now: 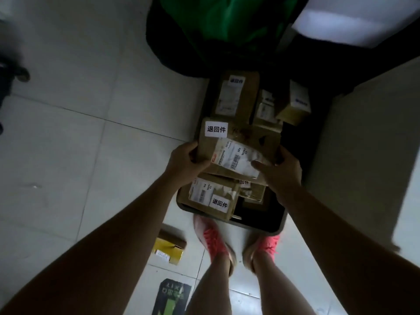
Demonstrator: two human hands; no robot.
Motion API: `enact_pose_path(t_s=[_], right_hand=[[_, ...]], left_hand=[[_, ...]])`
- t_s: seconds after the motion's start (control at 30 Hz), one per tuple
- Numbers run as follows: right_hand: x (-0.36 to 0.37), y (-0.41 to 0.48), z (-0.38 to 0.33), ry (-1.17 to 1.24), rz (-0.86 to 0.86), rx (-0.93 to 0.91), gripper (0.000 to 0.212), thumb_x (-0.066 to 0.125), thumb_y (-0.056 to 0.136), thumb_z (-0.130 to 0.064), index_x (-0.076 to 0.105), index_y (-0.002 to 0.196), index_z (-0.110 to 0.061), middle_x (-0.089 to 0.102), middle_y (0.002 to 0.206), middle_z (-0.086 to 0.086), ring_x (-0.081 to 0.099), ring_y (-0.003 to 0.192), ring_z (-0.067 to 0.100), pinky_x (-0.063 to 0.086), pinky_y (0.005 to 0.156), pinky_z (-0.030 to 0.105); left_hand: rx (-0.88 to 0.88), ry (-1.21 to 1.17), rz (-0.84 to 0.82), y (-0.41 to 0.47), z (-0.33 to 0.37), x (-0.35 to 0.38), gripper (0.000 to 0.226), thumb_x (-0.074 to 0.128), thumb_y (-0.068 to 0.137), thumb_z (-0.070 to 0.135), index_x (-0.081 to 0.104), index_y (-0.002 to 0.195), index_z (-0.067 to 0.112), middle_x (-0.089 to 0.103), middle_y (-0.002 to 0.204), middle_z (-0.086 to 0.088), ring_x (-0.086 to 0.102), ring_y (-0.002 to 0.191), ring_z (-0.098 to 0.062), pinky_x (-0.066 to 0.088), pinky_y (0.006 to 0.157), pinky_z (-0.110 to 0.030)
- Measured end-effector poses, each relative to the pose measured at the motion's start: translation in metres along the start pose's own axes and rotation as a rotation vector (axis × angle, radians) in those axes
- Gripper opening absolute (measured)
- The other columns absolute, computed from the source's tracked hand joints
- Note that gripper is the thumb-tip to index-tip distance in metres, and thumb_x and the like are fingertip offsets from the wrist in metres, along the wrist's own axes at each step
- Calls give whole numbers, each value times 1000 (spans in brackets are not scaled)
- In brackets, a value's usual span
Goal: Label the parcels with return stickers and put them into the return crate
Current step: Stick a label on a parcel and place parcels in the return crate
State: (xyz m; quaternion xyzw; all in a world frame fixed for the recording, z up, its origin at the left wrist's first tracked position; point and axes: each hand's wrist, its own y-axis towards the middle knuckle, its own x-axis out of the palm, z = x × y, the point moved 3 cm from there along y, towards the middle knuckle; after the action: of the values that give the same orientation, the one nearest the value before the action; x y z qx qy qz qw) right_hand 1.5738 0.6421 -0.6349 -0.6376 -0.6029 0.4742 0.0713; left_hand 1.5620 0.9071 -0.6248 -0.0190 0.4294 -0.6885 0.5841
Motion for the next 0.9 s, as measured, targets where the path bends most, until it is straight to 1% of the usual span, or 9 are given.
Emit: enact_pose_path(t_s=[0.13,0.2,0.27,0.37,0.47,0.57,0.63,0.73,0.9], right_hand=[[23,19,38,-132,-8,37,97,83,46,-69,62,132,-28,73,113,-8,69,103,17,62,85,44],[25,20,42,-179,-29,25,90,87,52,-63,63,131,-27,72,115,-8,69,105,16,61,87,42],[21,17,35,-238,-52,-2,81,91,62,-51,61,132,-25,71,118,-5,68,107,18,60,88,40],[-4,-2,4,-333,-20,-96,65,90,70,-37,61,127,-27,70,117,-2,68,105,19,59,80,34],[-42,-37,-43,-470,-32,-227,62,84,78,-32,57,133,-30,63,126,-3,63,113,20,53,83,31],[-90,-83,-97,-677,-25,-344,64,79,83,-35,52,140,-29,55,140,-2,56,126,24,48,102,41],[-128,-118,-133,-804,32,-408,60,74,83,-39,54,138,-32,60,134,-2,58,122,23,40,110,40],[-194,-169,-188,-836,112,-473,50,71,82,-41,59,129,-32,66,120,-1,62,114,25,42,106,37],[-303,-253,-246,-837,237,-580,35,67,83,-38,68,118,-29,69,114,-1,63,114,26,40,108,38]], left_hand=[[-17,78,-45,17,-35,25,59,76,88,25,51,142,20,64,123,8,64,108,-11,53,80,-22],[-24,116,-17,17,-41,29,70,76,88,19,43,150,18,63,132,1,62,115,-13,54,86,-24],[-16,187,11,13,-36,30,66,76,88,21,47,147,18,66,128,-2,66,112,-17,58,88,-31],[81,401,75,-2,-2,20,45,72,88,37,56,128,22,67,114,1,67,103,-18,60,81,-37],[227,538,171,-26,61,-7,40,70,90,35,56,125,22,65,113,-2,63,105,-20,56,79,-34],[335,668,272,-58,139,-42,46,70,91,33,53,131,18,65,115,-4,63,103,-23,56,81,-36],[408,755,321,-86,192,-65,53,67,90,28,49,140,18,65,115,-7,62,101,-26,54,84,-39],[523,896,393,-137,275,-98,59,67,86,21,50,143,16,65,116,-9,62,102,-30,51,87,-41],[628,941,484,-233,408,-132,57,65,91,29,51,144,17,63,126,-13,60,112,-35,49,92,-43]])
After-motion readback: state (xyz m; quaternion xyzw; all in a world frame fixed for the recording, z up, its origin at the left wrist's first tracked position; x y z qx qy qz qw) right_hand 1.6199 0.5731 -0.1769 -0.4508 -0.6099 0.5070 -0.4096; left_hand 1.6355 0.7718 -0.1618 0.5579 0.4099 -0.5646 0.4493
